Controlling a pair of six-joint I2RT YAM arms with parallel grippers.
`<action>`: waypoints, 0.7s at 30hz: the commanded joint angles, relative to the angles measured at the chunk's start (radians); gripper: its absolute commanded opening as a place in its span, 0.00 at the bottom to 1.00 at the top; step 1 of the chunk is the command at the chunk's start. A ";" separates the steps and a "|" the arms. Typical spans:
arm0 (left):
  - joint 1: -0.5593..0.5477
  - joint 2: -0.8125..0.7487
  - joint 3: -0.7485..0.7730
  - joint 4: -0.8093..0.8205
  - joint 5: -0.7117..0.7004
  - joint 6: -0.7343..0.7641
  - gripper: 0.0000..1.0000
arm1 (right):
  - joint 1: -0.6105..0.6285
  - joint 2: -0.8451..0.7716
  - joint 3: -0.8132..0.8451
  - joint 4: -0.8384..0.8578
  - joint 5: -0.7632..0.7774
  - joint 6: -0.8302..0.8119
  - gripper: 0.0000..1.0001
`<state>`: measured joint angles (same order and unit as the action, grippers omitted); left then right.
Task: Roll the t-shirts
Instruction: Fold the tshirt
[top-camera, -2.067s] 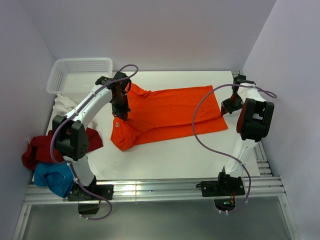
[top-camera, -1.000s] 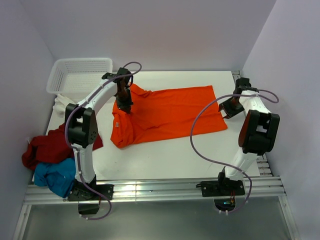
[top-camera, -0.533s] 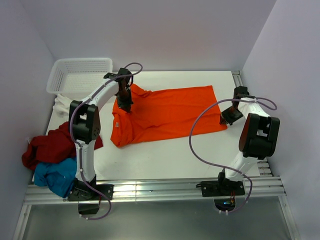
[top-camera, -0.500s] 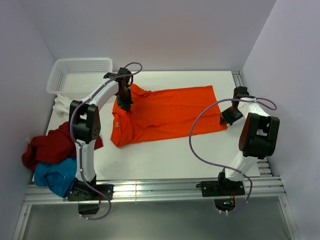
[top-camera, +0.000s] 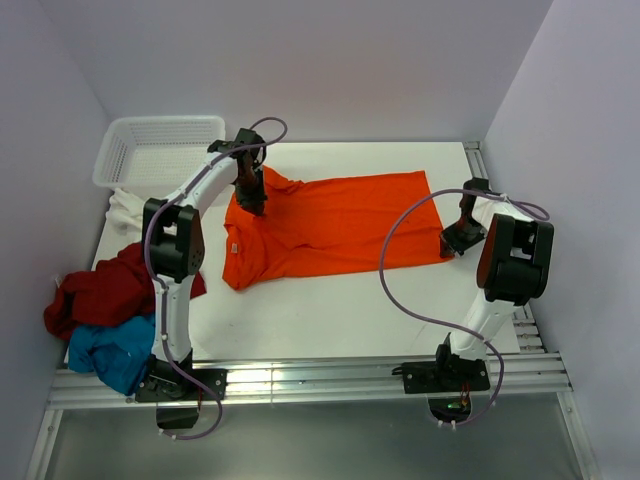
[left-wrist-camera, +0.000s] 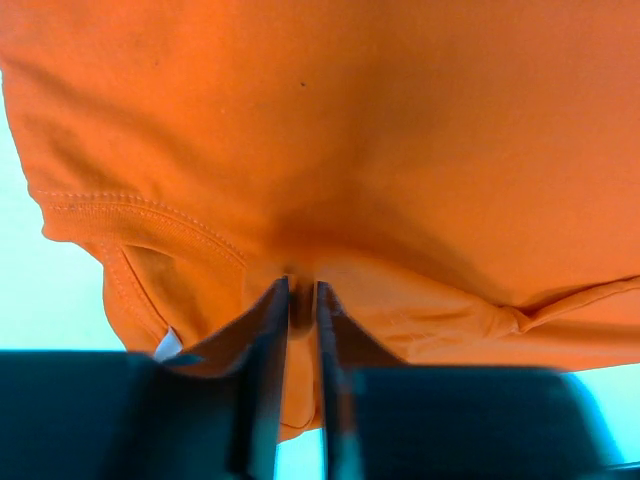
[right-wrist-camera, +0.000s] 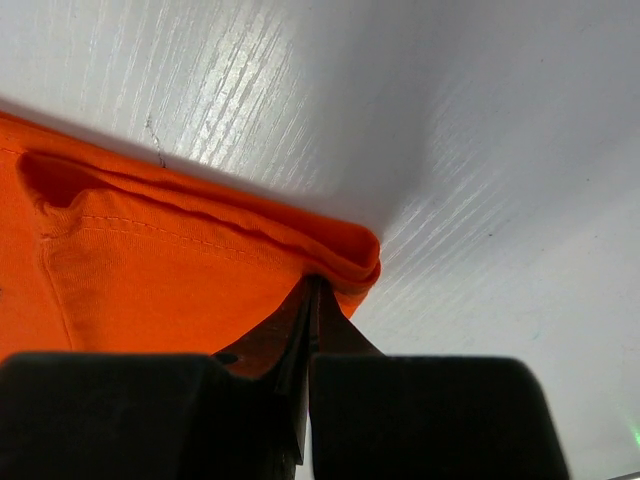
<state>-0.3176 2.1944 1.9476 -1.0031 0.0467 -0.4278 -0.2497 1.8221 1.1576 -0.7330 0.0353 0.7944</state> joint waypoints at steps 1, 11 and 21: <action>0.005 -0.013 0.028 0.023 0.005 0.026 0.25 | -0.019 0.006 0.016 -0.028 0.057 -0.006 0.00; 0.038 -0.163 -0.119 0.027 0.007 -0.015 0.68 | -0.037 0.005 0.054 -0.046 0.051 -0.024 0.00; 0.038 -0.496 -0.547 0.132 0.148 -0.060 0.68 | -0.092 0.005 0.062 -0.029 0.026 -0.064 0.00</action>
<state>-0.2737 1.7882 1.4582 -0.9237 0.1226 -0.4736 -0.3111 1.8233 1.1782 -0.7567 0.0509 0.7563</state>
